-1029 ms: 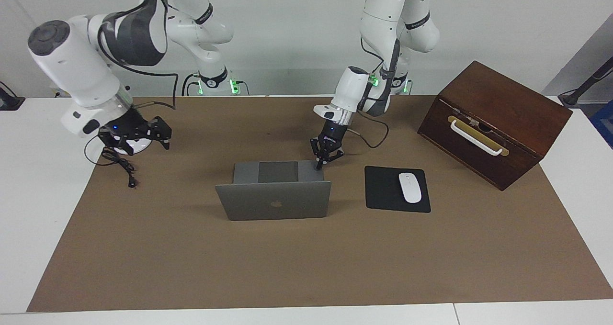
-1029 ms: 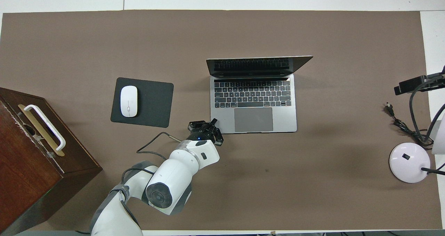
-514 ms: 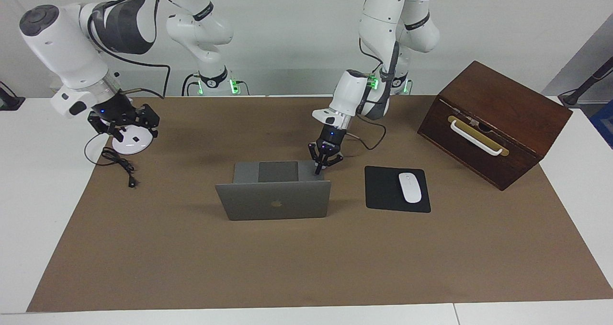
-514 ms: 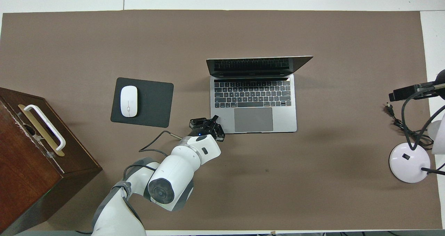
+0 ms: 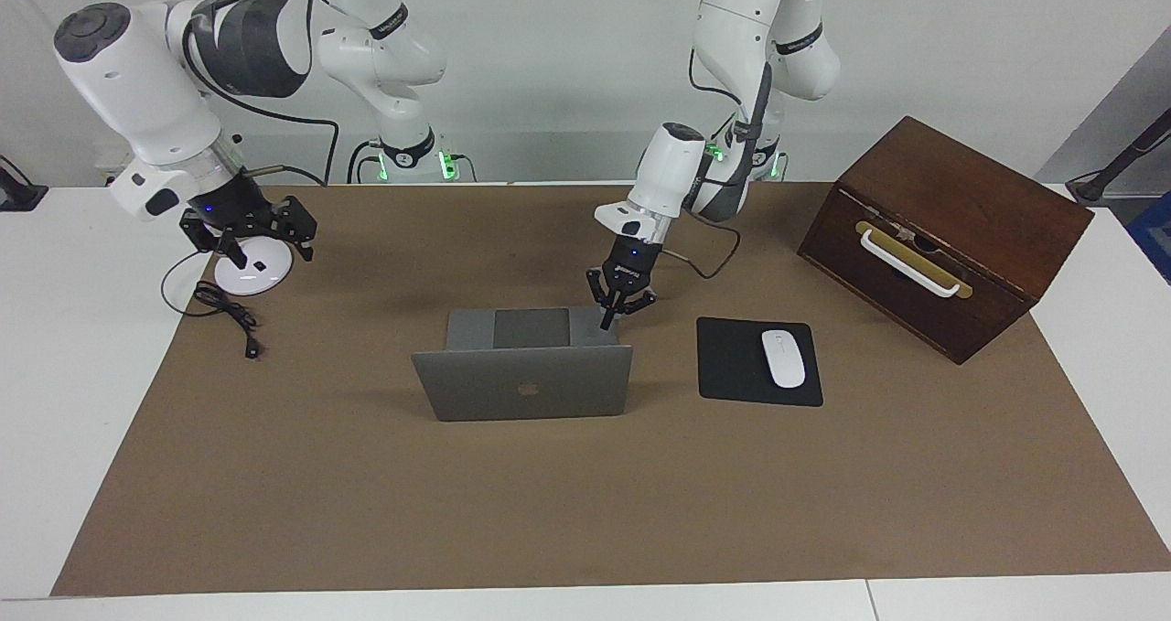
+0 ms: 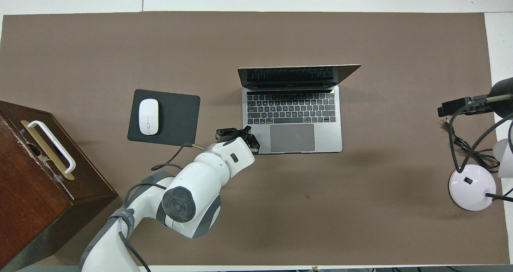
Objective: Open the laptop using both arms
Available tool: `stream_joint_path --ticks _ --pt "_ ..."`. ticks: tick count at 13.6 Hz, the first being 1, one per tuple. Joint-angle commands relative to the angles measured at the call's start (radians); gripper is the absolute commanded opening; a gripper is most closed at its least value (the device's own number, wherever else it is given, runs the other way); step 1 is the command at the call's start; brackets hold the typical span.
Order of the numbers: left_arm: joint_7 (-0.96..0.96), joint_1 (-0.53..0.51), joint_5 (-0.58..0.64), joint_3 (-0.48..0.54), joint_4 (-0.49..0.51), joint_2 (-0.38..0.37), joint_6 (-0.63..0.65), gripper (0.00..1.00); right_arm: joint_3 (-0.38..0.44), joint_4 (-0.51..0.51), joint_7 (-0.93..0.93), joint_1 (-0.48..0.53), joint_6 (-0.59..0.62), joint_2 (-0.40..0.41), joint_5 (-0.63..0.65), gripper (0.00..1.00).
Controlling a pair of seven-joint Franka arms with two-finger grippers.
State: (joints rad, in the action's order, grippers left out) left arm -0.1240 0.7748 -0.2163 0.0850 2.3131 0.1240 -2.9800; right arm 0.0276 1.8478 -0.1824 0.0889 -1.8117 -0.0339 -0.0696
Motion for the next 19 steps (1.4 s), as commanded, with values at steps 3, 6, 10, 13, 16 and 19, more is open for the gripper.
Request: stream_joint_path --ticks 3,6,10,13,16,19 --pt "0.001 -0.115 0.006 0.007 -0.207 -0.084 0.499 0.00 -0.005 0.016 0.020 -0.005 -0.001 -0.026 0.010 1.00" --pt "0.009 -0.185 0.080 0.007 -0.236 -0.121 0.617 0.00 -0.006 0.014 0.020 -0.005 -0.001 -0.026 0.010 1.00" --pt "0.084 -0.299 0.130 0.007 -0.244 -0.193 0.751 0.00 -0.006 0.014 0.017 -0.005 0.000 -0.026 0.010 1.00" --pt "0.154 -0.379 0.132 0.007 -0.250 -0.239 0.832 0.00 -0.006 -0.001 0.018 -0.005 0.014 -0.023 0.010 1.00" --pt "0.167 -0.460 0.132 0.007 -0.253 -0.279 0.891 1.00 -0.006 -0.018 0.017 -0.005 0.023 -0.018 0.013 1.00" --pt "0.179 -0.532 0.132 0.007 -0.300 -0.285 0.961 1.00 -0.006 -0.036 0.017 -0.003 0.038 -0.017 0.013 1.00"
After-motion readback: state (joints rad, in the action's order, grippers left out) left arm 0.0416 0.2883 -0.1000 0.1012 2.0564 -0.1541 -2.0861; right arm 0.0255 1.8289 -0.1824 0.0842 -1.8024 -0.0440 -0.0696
